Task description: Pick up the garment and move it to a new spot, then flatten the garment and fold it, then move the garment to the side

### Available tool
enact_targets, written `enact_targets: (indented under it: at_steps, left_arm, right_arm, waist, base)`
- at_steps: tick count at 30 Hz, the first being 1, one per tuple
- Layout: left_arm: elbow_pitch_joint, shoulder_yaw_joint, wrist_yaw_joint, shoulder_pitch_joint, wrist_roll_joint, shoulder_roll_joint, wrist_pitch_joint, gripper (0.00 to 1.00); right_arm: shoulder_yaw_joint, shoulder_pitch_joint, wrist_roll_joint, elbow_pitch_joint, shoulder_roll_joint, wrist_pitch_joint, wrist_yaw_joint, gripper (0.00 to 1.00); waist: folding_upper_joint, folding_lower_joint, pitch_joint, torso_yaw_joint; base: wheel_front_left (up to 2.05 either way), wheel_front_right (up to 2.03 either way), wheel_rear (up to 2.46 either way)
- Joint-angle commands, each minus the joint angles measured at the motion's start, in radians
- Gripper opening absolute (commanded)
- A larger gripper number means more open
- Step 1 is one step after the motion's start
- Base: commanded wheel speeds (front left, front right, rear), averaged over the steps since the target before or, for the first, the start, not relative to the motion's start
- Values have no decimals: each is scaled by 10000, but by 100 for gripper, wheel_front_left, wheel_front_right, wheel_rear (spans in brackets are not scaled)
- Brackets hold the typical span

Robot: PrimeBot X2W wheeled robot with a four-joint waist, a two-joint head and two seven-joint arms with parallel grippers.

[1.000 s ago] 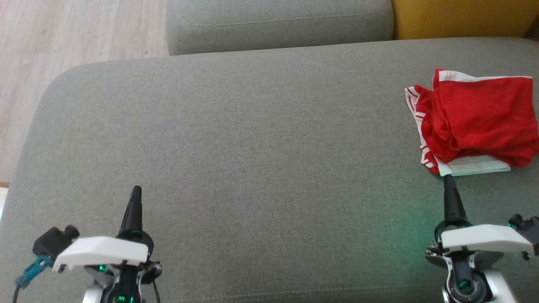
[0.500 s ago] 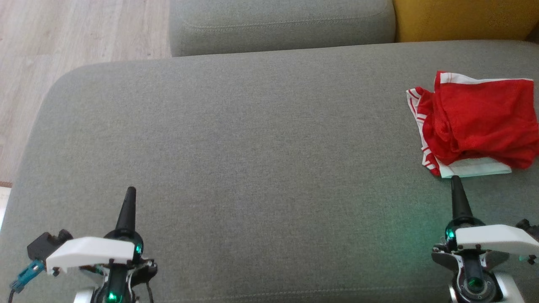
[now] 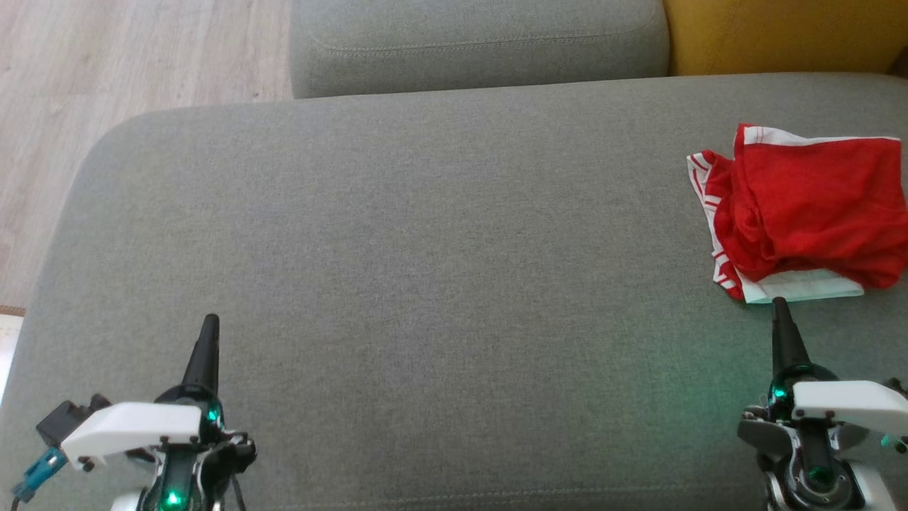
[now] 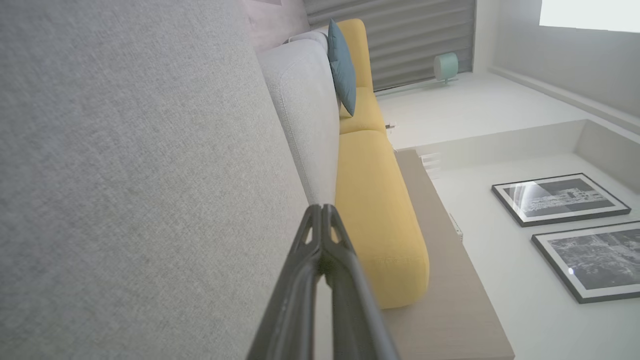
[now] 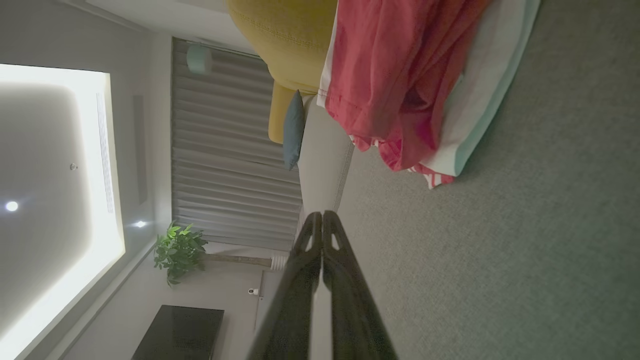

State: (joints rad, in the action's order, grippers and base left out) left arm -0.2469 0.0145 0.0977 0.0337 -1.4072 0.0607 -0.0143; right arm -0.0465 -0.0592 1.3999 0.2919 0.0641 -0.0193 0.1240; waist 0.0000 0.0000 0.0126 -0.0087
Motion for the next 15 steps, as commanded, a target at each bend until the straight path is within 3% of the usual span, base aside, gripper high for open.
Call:
enact_targets:
  at_steps: [1,15]
  left_arm:
    - [266,-406,91,589,-295,188,-91,0]
    - [108,-732,255,672,-1705,186,-486,0]
  right_arm:
    - [86,-448,316,-415,143,-87,57,0]
    - [-186,-453,1739,-469,129,-472,64,0]
  waist:
    - [0,0,-7,6]
    - [0,0,-67,62]
  base:
    - [0,0,0]
    - [0,0,0]
